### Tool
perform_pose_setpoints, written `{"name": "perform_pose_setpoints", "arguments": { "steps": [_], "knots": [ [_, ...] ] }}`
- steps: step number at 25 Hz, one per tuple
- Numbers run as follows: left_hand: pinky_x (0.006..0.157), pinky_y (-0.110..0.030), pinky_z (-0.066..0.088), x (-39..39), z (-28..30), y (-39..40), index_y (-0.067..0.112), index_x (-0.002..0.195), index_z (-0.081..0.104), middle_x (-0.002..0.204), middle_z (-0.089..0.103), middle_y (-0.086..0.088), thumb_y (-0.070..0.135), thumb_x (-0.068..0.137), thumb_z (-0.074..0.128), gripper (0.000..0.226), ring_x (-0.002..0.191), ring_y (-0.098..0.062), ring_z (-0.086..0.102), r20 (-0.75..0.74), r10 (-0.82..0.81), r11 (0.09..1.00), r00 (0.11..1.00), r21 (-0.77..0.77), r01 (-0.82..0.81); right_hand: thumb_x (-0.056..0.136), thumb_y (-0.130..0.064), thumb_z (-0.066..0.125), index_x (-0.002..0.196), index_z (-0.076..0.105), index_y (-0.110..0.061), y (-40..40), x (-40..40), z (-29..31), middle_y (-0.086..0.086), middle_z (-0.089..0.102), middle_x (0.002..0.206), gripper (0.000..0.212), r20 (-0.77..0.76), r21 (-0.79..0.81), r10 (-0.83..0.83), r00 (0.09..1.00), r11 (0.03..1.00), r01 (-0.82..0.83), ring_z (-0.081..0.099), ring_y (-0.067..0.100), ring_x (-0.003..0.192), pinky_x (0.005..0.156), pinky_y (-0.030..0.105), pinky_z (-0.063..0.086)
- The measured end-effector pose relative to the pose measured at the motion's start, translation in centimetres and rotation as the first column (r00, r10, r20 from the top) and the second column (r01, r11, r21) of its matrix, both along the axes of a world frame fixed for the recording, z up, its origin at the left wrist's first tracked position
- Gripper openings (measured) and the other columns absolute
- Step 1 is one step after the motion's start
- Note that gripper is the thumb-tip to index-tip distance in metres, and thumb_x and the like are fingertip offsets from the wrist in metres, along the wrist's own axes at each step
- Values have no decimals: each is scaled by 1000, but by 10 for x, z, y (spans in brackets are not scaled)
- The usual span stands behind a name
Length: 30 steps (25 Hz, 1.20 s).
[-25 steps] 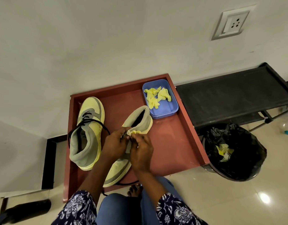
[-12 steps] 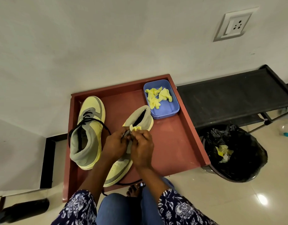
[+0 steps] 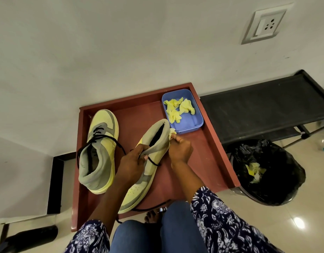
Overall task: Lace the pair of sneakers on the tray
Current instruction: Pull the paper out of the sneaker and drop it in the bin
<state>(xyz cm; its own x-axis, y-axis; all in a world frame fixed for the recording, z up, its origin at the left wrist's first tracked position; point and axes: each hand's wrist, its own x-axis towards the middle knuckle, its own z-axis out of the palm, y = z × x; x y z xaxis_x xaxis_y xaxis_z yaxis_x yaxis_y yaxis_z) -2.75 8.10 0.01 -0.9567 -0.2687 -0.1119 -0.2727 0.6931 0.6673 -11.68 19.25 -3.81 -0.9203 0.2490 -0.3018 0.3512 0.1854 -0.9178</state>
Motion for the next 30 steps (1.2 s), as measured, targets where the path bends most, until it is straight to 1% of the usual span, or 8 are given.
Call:
{"name": "perform_pose_setpoints", "arguments": {
  "steps": [6, 11, 13, 16, 22, 25, 27, 30],
  "knots": [
    [55, -20, 38, 0, -6, -2, 11, 110, 55, 67, 49, 7, 8, 92, 48, 19, 57, -5, 49, -1, -4, 1000, 1000, 3, 4, 89, -1, 50, 116, 63, -5, -1, 4, -5, 18, 62, 105, 30, -37, 153, 177, 983, 973, -170, 57, 28, 98, 86, 26, 41],
    [56, -23, 39, 0, -6, -1, 9, 108, 55, 70, 51, 2, 7, 91, 49, 18, 58, -5, 48, -15, -5, 1000, 1000, 9, 5, 89, -1, 52, 114, 64, -3, -3, 29, -5, 14, 61, 101, 28, -52, 105, 171, 984, 981, -165, 53, 17, 89, 84, 21, 42],
    [60, -28, 40, 0, -6, -1, 9, 105, 55, 68, 48, 3, 6, 91, 49, 15, 56, -7, 46, -13, -15, 1000, 1000, 17, 15, 86, 2, 51, 103, 70, -1, -6, 15, -6, 14, 63, 91, 25, -44, 108, 163, 986, 982, -158, 54, 22, 87, 82, 32, 46],
    [59, -31, 41, 1, -8, -2, 8, 102, 54, 65, 45, 5, 4, 91, 49, 13, 53, -7, 44, -15, -34, 999, 999, 25, 34, 75, 8, 44, 61, 60, 2, -9, -12, -1, 11, 40, 64, 22, -19, 143, 185, 983, 973, -180, 34, 21, 66, 61, 32, 32],
    [59, -32, 41, 1, -9, -3, 6, 101, 53, 64, 46, 7, 4, 91, 49, 11, 54, -8, 46, -10, -30, 999, 1000, 33, 30, 75, 10, 42, 50, 47, -11, -8, -11, -2, 6, 35, 61, 33, -58, 131, 204, 977, 972, -195, 32, 19, 67, 60, 31, 27],
    [61, -35, 45, 0, -6, -3, 8, 103, 52, 65, 48, 6, 7, 92, 48, 12, 56, -15, 47, 19, -34, 998, 999, 46, 33, 86, 3, 48, 85, 71, -7, -2, 18, -12, 8, 53, 79, 25, -45, 128, 233, 972, 966, -225, 45, 17, 79, 69, 25, 35],
    [63, -37, 46, 0, -3, -3, 10, 104, 52, 66, 48, 5, 8, 92, 48, 13, 58, -18, 47, 53, -30, 998, 998, 64, 26, 89, -1, 50, 114, 64, -5, 0, 37, -15, 14, 61, 96, 29, -36, 105, 236, 971, 967, -232, 50, 14, 86, 76, 22, 41],
    [63, -38, 47, 4, 0, -2, 9, 104, 53, 65, 48, 6, 7, 92, 48, 13, 57, -18, 47, 71, -31, 997, 997, 70, 26, 91, -5, 52, 119, 62, -8, 5, 52, -11, 11, 56, 102, 29, -19, 61, 197, 980, 979, -196, 49, 10, 86, 80, 17, 39]
  ]
}}
